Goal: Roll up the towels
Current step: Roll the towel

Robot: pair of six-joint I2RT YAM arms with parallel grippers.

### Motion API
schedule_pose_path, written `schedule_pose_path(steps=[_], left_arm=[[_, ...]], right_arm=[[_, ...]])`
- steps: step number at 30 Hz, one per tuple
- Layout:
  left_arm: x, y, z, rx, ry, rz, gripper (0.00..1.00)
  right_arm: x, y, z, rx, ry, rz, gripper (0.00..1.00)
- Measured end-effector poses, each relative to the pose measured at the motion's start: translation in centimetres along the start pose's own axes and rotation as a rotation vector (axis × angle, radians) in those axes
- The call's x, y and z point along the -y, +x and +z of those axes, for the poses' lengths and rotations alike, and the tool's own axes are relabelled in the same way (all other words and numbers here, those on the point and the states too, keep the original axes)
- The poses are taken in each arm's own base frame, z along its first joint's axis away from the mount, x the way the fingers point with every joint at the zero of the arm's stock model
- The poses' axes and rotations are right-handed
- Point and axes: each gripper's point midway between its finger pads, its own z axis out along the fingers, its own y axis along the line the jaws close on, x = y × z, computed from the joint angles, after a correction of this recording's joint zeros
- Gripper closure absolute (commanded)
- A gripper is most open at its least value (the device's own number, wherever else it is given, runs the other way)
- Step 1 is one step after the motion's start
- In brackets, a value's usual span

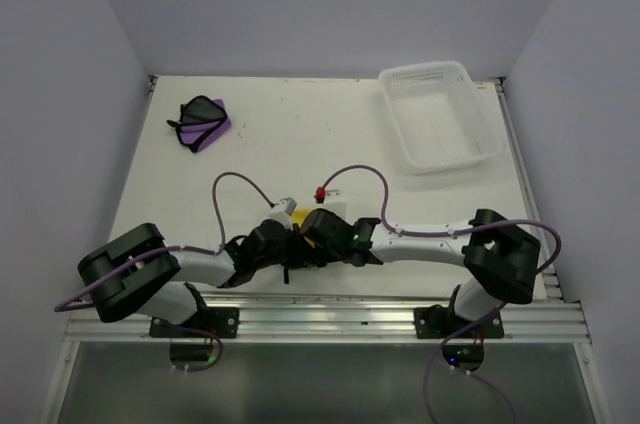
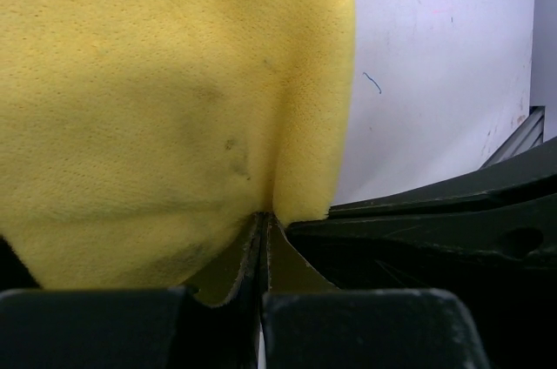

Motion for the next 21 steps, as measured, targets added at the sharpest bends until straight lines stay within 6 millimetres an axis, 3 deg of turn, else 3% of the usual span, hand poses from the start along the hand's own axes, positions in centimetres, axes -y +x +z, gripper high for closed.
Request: schedule_pose_path(steps=[13, 21], left_arm=[[-0.5, -0.1, -0.1, 0.009, -0.026, 0.006, 1.00], [-0.7, -1.2, -1.2, 0.049, -0.059, 0.034, 1.00]], right_arm=[[0.2, 0.7, 0.8, -0.018, -0.003, 0.011, 1.00], [0.1, 0.9, 1.4, -0.019, -0.008, 0.023, 1.00]])
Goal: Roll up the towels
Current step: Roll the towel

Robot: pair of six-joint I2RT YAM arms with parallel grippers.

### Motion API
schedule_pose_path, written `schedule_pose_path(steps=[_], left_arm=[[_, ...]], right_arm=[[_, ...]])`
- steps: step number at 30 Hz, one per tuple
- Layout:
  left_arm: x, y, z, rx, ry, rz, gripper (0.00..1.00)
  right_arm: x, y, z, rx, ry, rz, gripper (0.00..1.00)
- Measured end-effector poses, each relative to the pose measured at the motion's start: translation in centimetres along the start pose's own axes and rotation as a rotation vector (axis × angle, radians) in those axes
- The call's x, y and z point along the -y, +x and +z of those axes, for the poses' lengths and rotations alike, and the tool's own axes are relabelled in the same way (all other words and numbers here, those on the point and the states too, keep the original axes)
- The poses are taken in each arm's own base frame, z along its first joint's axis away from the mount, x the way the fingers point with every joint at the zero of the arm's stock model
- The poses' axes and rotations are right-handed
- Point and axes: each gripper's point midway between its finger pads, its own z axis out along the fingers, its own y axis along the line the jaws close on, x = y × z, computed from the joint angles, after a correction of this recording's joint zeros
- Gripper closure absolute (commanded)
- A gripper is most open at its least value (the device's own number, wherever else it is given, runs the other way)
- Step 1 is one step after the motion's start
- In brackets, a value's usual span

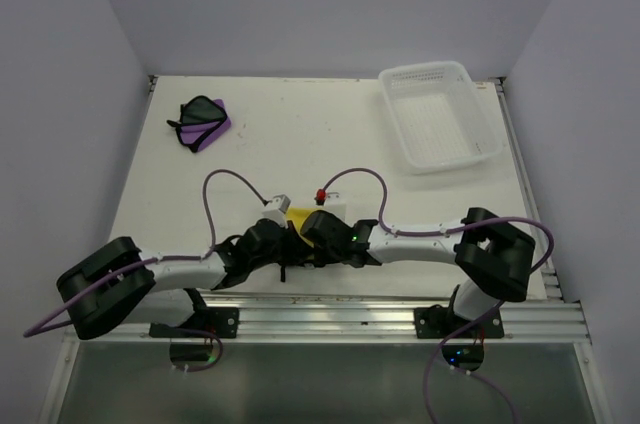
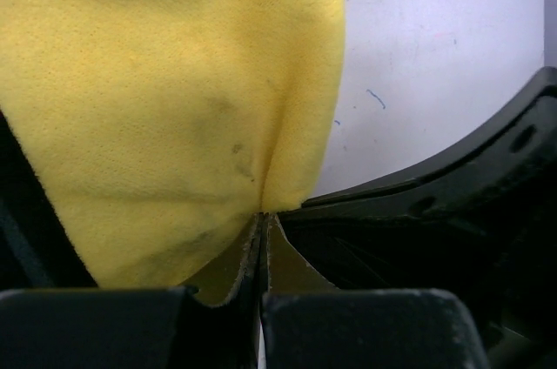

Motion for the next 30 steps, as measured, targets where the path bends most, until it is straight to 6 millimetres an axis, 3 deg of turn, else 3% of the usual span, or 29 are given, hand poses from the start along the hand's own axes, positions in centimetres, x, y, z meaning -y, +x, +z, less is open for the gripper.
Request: schedule_pose_path(steps=[7, 18, 30], left_arm=[[1.1, -1.6, -0.7, 0.048, 0.020, 0.018, 1.00], [-1.4, 0.1, 0.0, -0.005, -0.072, 0.032, 1.00], [-1.2, 0.0, 0.5, 0.006, -0.057, 0.030, 1.00]], right_arm=[[-0.1, 0.0, 0.3, 0.001, -0.003, 0.001, 1.00], [-0.4, 0.0, 0.3, -0.001, -0.013, 0.003, 1.00], [-0.7, 0.2, 0.4, -0.011, -0.031, -0.008, 1.00]])
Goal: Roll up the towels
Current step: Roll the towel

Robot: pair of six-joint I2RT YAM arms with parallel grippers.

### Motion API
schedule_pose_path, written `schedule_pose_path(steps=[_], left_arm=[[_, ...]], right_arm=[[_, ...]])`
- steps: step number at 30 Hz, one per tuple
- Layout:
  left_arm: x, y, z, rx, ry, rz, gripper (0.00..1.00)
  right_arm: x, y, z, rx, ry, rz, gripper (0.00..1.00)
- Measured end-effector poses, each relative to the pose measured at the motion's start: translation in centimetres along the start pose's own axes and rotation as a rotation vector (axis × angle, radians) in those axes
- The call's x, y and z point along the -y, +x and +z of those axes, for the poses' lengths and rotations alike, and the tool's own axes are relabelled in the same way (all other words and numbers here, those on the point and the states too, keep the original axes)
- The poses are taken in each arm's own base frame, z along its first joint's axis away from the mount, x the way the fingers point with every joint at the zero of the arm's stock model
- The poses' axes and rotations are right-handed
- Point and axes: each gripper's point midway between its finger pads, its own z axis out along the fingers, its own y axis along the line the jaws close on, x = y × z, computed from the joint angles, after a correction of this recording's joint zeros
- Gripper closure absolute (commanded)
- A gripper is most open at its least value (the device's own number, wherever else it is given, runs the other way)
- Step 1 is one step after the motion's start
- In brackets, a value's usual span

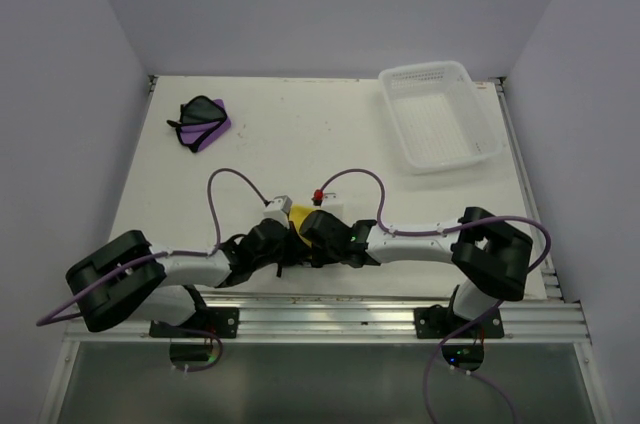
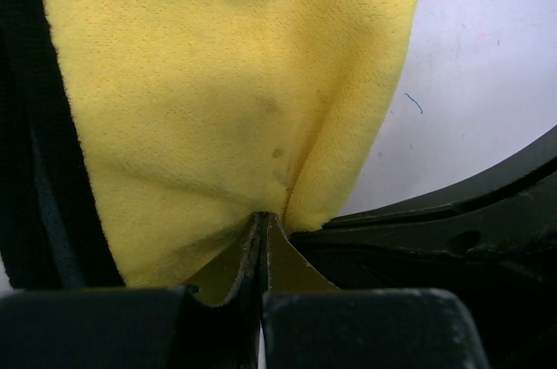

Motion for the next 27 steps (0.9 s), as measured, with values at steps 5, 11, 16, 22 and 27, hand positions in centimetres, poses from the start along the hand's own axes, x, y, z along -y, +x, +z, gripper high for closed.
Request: schedule_pose_path(steps=[5, 11, 16, 22, 27], left_arm=[[0.0, 0.0, 0.0, 0.000, 0.001, 0.000, 1.00], [-0.2, -0.2, -0.2, 0.007, -0.010, 0.002, 1.00], [-0.5, -0.7, -1.1, 0.026, -0.031, 0.016, 1.00], [0.0, -1.9, -2.1, 0.078, -0.014, 0.018, 1.00], [-0.8, -2.1, -2.4, 0.098, -0.040, 0.022, 1.00]], right_arm=[[0.0, 0.1, 0.3, -0.002, 0.000, -0.005, 0.96], [-0.2, 0.1, 0.5, 0.000, -0.007, 0.004, 0.90], [-0.9, 0.1, 0.7, -0.001, -0.032, 0.021, 0.86], [-1.5, 0.1, 0.8, -0.005, -0.052, 0.038, 0.71], [-2.0, 0.0, 0.9, -0.018, -0.069, 0.052, 0.61]])
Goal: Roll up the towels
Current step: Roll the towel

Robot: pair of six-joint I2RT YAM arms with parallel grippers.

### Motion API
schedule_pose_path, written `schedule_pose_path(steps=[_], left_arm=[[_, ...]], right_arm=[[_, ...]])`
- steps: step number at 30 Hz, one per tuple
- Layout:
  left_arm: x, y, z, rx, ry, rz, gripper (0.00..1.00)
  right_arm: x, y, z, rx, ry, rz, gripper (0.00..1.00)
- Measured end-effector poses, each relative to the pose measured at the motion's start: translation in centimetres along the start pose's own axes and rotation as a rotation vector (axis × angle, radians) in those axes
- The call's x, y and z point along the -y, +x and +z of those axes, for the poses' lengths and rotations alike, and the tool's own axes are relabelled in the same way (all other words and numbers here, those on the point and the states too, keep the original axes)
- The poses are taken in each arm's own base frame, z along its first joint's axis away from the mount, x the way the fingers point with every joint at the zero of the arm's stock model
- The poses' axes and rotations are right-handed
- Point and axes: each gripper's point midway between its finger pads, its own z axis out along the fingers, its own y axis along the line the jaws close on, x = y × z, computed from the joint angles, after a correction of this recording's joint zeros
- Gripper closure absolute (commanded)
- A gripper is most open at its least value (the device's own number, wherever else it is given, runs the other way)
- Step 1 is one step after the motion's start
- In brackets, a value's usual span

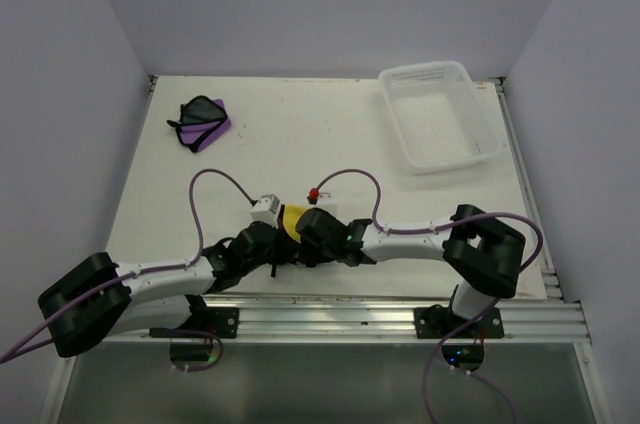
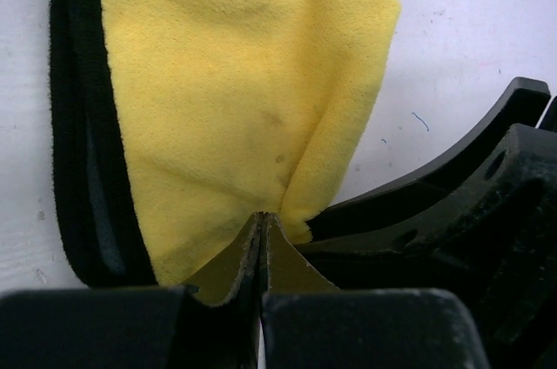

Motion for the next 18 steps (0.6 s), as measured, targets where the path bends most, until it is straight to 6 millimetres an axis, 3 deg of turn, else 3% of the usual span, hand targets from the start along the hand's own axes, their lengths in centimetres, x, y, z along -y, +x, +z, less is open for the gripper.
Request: schedule_pose_path(steps=[18], left_arm=[[-2.1, 1.0, -1.0, 0.006, -0.024, 0.002, 1.00]], right_arm=[[-1.0, -0.5, 0.4, -0.063, -0.038, 0.107, 0.48]])
